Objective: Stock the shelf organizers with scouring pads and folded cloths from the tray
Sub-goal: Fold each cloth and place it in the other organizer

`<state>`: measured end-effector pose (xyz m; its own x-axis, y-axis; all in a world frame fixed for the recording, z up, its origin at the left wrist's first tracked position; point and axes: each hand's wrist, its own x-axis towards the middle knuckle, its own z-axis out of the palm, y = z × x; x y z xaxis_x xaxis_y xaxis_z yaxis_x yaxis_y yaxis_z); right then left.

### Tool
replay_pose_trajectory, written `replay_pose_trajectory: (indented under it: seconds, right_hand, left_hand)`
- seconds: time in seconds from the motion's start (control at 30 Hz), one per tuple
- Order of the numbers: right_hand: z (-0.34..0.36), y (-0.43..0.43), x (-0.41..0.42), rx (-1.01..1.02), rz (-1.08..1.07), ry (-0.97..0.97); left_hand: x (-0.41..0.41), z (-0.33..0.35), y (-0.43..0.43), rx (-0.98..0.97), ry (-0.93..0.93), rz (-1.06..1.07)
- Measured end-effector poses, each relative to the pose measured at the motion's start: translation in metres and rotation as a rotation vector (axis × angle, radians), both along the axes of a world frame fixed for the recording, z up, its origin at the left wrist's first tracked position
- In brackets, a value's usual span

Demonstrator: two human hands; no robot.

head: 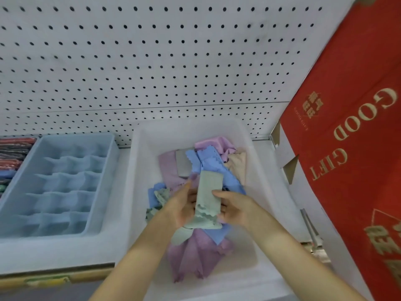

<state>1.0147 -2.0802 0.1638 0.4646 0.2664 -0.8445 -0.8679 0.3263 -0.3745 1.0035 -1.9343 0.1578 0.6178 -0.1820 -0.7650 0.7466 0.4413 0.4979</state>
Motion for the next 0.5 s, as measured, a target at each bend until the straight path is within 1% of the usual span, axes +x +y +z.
replay_pose_trajectory:
  seconds: [0.2,0.33,0.4,0.5]
  right_hand:
    - [-0.007,0.008,-0.008,-0.287,0.055,-0.167]
    - [-0.009,0.005,-0.010,-0.379,0.098,-0.244]
    - [-0.006,0.002,-0.013,-0.426,0.112,-0.337]
    - [0.006,-0.005,-0.017,-0.633,0.136,-0.553]
  left_hand:
    - [-0.003,-0.001,-0.001,-0.014,-0.040,-0.039]
    - [-0.007,0.001,-0.002,0.073,-0.124,-0.079]
    - [-0.007,0.003,-0.003,0.099,-0.156,-0.066]
    - [-0.006,0.014,-0.005,0.109,-0.239,-0.020]
